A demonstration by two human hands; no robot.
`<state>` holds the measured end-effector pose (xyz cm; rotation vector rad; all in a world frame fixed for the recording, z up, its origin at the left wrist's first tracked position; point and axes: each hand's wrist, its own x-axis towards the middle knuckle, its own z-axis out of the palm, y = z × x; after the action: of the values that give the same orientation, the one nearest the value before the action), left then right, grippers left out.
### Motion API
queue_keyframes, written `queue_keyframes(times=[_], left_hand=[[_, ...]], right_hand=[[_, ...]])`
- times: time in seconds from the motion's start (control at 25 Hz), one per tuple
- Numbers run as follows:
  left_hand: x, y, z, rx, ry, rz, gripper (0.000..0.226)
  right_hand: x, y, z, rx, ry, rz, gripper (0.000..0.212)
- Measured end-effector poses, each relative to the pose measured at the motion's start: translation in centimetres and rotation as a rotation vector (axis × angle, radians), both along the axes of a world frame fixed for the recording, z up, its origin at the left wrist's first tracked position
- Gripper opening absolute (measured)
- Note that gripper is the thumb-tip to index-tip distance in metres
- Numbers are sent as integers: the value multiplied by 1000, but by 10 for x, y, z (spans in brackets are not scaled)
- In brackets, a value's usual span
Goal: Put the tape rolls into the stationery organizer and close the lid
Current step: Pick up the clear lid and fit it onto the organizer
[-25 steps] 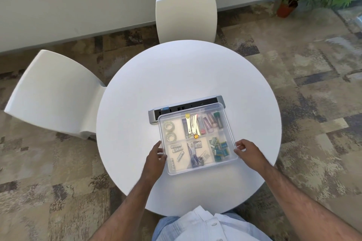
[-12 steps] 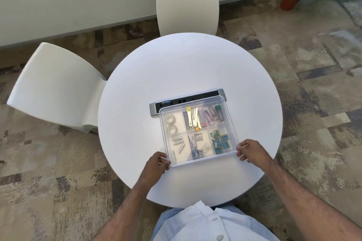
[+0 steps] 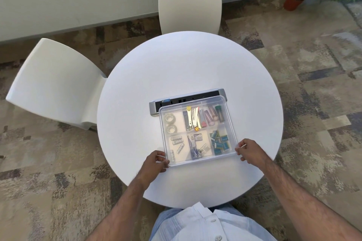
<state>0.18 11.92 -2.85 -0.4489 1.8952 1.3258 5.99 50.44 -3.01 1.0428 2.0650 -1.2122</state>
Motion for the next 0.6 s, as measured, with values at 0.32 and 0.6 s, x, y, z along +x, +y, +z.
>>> queue_keyframes(times=[0.32, 0.6], left_hand=[[-71, 22, 4, -42, 35, 139, 6], [-140, 43, -1, -104, 85, 229, 22]], right_hand=[[-67, -7, 1, 70, 180, -23, 14], [-145, -3, 4, 109, 231, -37, 21]])
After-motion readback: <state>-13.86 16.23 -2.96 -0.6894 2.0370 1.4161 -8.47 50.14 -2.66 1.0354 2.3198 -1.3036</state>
